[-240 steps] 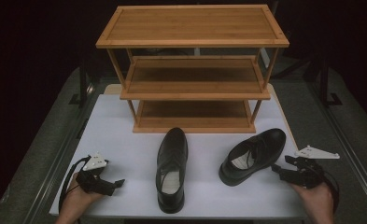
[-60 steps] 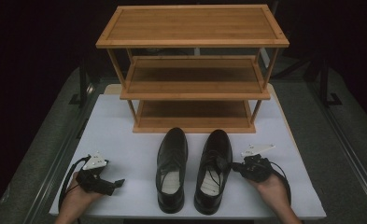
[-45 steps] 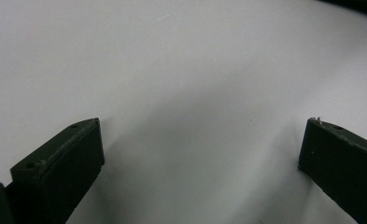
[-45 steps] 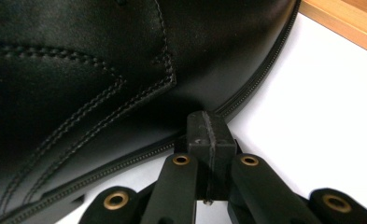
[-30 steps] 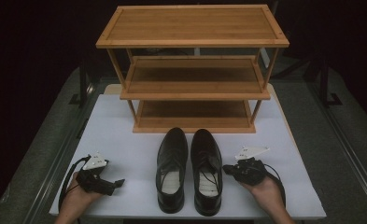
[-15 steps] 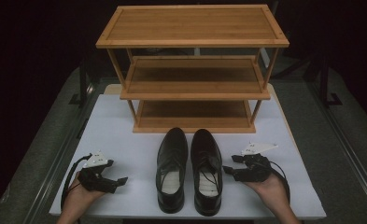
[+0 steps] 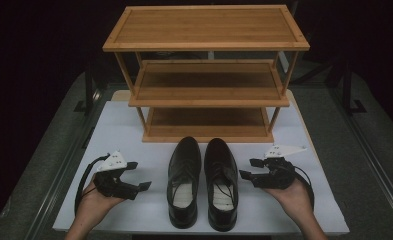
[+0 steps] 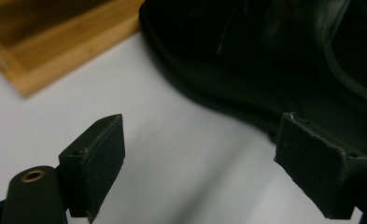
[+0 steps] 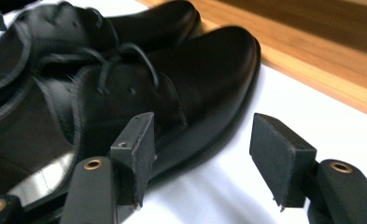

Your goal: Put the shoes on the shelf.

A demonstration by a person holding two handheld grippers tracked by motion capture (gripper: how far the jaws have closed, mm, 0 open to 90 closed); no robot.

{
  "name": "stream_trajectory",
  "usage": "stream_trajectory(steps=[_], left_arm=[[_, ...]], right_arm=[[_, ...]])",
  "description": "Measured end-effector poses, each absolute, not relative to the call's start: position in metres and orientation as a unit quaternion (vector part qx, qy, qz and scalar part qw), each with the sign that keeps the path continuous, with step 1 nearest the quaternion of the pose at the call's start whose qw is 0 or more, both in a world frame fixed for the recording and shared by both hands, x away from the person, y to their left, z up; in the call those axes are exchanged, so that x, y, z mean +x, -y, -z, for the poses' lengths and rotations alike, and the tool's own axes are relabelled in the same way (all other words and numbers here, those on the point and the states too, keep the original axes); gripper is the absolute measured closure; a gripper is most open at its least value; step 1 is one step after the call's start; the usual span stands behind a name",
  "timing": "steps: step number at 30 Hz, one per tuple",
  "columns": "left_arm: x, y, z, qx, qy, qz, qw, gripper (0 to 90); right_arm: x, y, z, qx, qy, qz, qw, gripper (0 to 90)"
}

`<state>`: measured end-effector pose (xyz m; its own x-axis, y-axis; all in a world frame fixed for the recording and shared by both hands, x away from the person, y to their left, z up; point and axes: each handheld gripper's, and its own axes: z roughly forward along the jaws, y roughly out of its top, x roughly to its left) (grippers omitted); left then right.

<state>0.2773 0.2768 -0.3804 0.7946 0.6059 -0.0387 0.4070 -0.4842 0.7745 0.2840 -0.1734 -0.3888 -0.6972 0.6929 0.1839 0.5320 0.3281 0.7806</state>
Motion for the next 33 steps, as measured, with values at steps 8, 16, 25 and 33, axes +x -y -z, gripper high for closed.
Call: stream_trajectory(steps=[8,16,25,33], left_arm=[[0.281,-0.252,0.358,0.858,-0.269,-0.114,0.423,23.0],[0.283,-0.231,0.35,0.86,-0.245,-0.11,0.434,24.8],[0.295,-0.209,0.353,0.863,-0.223,-0.099,0.442,29.8],[0.303,-0.199,0.364,0.864,-0.222,-0.089,0.444,30.3]], right_arm=[[0.284,0.167,0.372,0.37,-0.805,-0.457,0.078,38.7],[0.284,0.153,0.362,0.348,-0.809,-0.469,0.069,38.7],[0.288,0.134,0.36,0.331,-0.816,-0.471,0.053,38.3],[0.29,0.129,0.37,0.327,-0.822,-0.463,0.049,38.2]])
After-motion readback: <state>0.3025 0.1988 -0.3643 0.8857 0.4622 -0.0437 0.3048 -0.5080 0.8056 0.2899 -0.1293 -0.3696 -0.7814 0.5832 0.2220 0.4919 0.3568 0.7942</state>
